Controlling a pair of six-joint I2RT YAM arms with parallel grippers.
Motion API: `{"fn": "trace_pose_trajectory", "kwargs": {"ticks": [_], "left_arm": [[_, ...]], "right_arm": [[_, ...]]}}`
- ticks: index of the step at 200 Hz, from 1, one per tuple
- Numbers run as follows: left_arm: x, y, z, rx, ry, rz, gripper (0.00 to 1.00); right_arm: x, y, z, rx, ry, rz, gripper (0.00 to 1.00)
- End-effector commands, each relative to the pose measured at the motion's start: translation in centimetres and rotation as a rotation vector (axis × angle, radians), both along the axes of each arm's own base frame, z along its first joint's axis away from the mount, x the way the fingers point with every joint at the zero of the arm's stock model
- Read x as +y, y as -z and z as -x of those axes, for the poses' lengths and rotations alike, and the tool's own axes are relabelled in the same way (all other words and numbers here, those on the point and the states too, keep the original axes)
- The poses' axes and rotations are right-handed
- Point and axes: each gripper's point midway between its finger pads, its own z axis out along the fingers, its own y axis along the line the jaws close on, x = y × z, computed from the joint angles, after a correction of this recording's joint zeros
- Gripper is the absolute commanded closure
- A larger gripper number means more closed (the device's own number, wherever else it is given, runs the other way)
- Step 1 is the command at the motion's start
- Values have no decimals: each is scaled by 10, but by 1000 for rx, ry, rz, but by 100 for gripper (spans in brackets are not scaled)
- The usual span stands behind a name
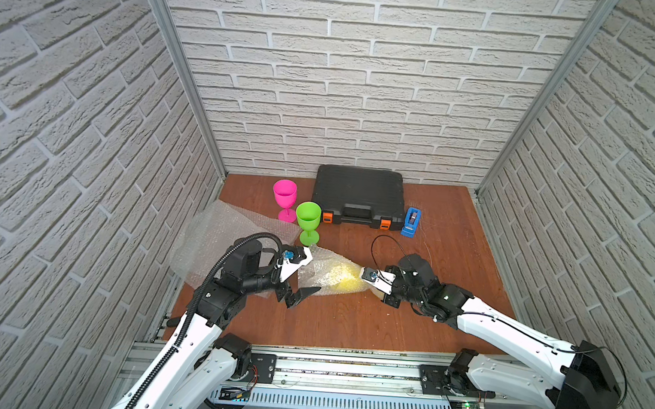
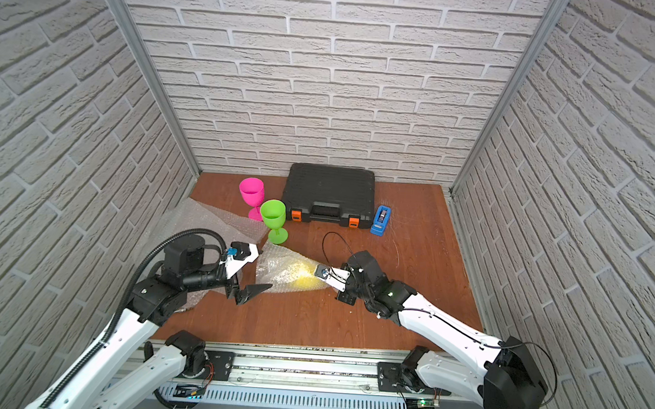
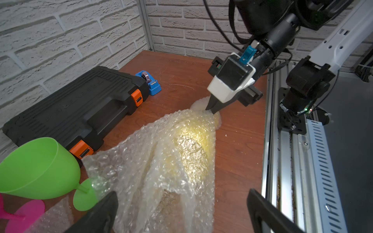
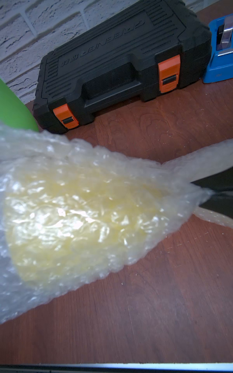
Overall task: Wrap wine glasses in bubble wrap
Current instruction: Pick up the bubble wrap from the center of the board, then wrap the wine glass in bubble wrap.
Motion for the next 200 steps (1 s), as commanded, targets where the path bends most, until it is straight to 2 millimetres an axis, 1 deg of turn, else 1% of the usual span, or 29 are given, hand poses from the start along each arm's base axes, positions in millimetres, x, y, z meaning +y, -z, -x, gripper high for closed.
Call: {"fn": "trace_pose_trajectory", "kwargs": {"ticks": [1, 4, 6, 10, 20, 60, 72, 88, 110, 126, 141, 148, 176, 189, 200], "left_arm": [[7, 9, -16, 21, -89, -10, 2], [8, 9, -17, 20, -94, -13, 2], [8, 14, -20, 38, -98, -24, 2], [8, 18, -21, 48, -100, -34, 2], [11, 23, -26, 56, -119, -52, 2], [17, 26, -31, 62, -139, -43, 2], [17, 25, -27, 74, -110, -28, 2], [11, 17, -18, 73, -41, 22, 3], [4, 7, -6, 71, 37, 76, 14], [1, 5, -1, 86, 76, 100, 30], [0, 7, 1, 112, 91, 103, 47], [0, 9, 2, 125, 95, 98, 53], [2, 14, 2, 154, 96, 67, 67], [4, 13, -1, 150, 81, 55, 76], [5, 9, -3, 140, 68, 45, 82]], "right_arm": [[10, -21, 1, -32, -29, -88, 97], [10, -22, 1, -31, -32, -90, 97], [10, -22, 2, -31, -34, -91, 97], [11, -22, 2, -28, -36, -92, 97], [11, -22, 3, -23, -39, -89, 97], [12, -21, 5, -13, -51, -89, 97], [12, -21, 5, -11, -51, -91, 97], [13, -22, 6, -6, -53, -95, 97], [14, -20, 5, 6, -50, -96, 97], [15, -19, 5, 17, -48, -102, 97], [17, -18, 5, 25, -45, -111, 97], [18, -18, 5, 28, -45, -112, 97], [19, -17, 5, 42, -46, -120, 97], [20, -16, 5, 46, -45, -121, 97], [20, -14, 5, 53, -41, -127, 97]]}}
